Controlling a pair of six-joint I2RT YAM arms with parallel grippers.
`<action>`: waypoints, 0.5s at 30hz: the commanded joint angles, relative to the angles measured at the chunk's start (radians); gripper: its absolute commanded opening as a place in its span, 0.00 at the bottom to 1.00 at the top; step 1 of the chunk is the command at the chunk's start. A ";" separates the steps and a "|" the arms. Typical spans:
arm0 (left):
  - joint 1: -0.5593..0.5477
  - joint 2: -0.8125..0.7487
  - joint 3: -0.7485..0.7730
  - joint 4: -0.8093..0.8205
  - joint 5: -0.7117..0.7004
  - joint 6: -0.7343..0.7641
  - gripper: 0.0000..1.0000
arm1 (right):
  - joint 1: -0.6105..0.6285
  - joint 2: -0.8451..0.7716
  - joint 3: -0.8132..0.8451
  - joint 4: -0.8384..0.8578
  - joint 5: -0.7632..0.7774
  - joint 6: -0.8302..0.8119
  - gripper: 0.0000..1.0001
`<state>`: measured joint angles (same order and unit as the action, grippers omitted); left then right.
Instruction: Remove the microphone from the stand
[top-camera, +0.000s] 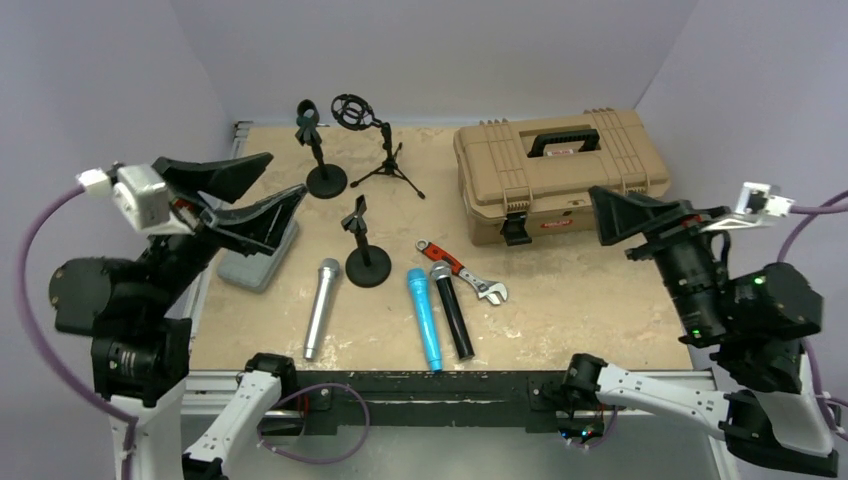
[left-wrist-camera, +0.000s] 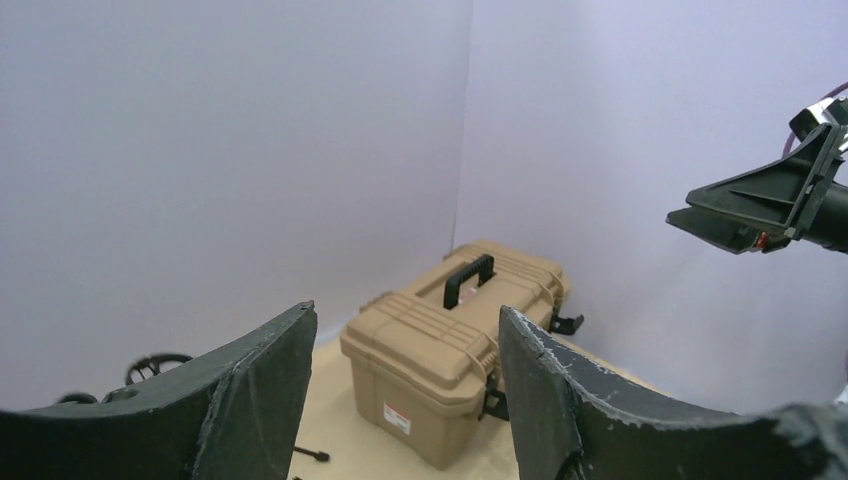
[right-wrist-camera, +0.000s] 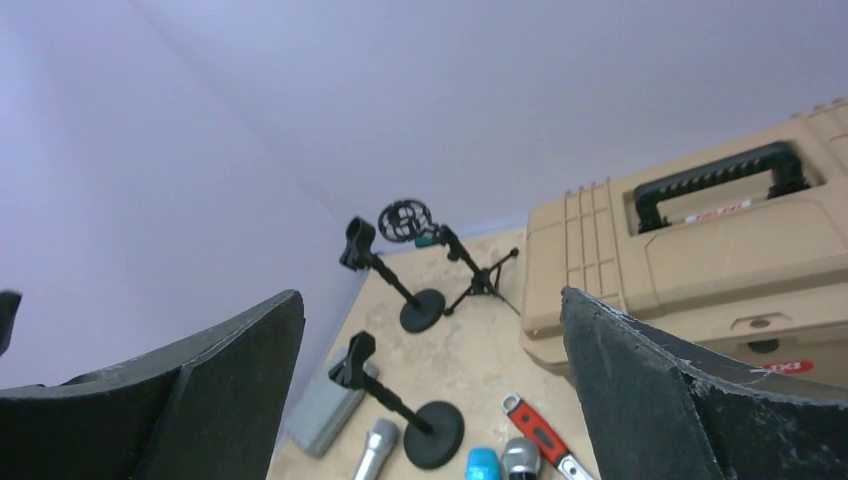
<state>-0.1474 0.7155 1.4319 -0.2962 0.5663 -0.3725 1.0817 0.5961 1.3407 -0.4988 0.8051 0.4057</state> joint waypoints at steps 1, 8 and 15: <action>-0.006 -0.036 0.029 0.028 -0.070 0.069 0.66 | 0.004 -0.001 0.052 0.025 0.082 -0.096 0.99; -0.007 -0.063 0.009 0.036 -0.114 0.077 0.68 | 0.004 -0.043 0.069 0.076 0.057 -0.137 0.99; -0.006 -0.053 -0.012 0.050 -0.103 0.062 0.68 | 0.004 -0.163 -0.009 0.218 -0.005 -0.165 0.99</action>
<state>-0.1513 0.6464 1.4326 -0.2779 0.4740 -0.3191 1.0817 0.4965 1.3495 -0.4004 0.8345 0.2729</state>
